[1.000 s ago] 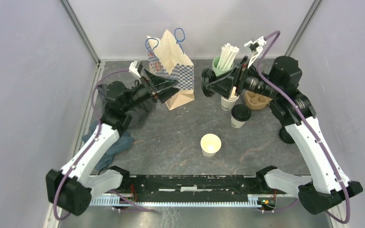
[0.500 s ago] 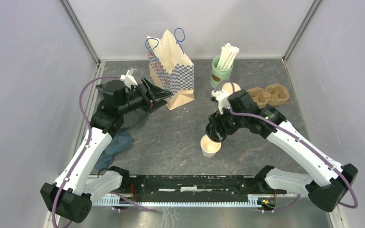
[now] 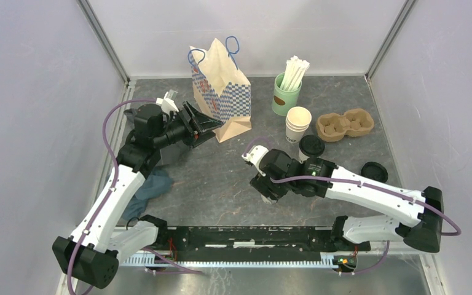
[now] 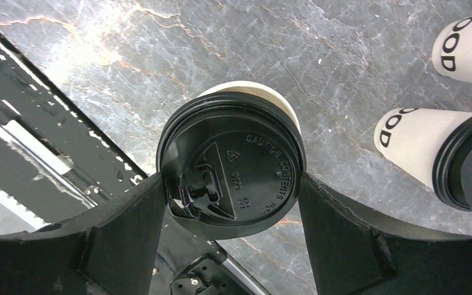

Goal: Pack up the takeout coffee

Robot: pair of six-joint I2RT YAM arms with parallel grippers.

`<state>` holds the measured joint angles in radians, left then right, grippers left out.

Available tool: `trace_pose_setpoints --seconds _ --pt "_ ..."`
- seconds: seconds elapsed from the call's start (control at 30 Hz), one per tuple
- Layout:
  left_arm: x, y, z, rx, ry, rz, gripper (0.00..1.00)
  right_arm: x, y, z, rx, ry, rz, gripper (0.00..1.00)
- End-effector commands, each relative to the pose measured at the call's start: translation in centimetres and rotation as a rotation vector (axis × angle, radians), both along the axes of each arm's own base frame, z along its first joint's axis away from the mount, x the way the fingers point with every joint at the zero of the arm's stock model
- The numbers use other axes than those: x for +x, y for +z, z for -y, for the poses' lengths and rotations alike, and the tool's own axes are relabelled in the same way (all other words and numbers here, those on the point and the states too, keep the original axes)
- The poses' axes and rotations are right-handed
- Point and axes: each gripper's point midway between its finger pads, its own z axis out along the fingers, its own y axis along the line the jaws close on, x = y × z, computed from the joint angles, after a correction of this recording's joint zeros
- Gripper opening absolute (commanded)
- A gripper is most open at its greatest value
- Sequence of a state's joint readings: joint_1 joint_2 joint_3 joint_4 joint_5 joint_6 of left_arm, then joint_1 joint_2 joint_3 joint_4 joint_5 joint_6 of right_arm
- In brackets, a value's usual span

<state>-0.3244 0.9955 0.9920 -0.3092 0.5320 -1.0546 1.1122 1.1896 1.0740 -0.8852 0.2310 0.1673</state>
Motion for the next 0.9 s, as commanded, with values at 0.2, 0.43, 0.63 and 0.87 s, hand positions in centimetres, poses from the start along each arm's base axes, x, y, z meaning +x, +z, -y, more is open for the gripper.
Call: trace_pose_setpoints --seconds 0.2,0.43,0.63,0.87 --pt "-0.3 1.1 -0.2 0.018 -0.019 0.066 0.77 1.3 0.0 -0.2 -0.055 -0.053 0.081 0.80" --pt "-0.3 1.2 -0.1 0.018 -0.024 0.069 0.77 1.2 -0.5 -0.3 -0.053 -0.052 0.074 0.81" --pt "-0.3 1.3 -0.1 0.017 -0.026 0.070 0.77 1.1 -0.6 -0.5 -0.044 -0.048 0.065 0.81" --pt "-0.4 1.3 -0.1 0.016 -0.029 0.069 0.77 1.0 -1.0 -0.3 -0.048 -0.054 0.061 0.82"
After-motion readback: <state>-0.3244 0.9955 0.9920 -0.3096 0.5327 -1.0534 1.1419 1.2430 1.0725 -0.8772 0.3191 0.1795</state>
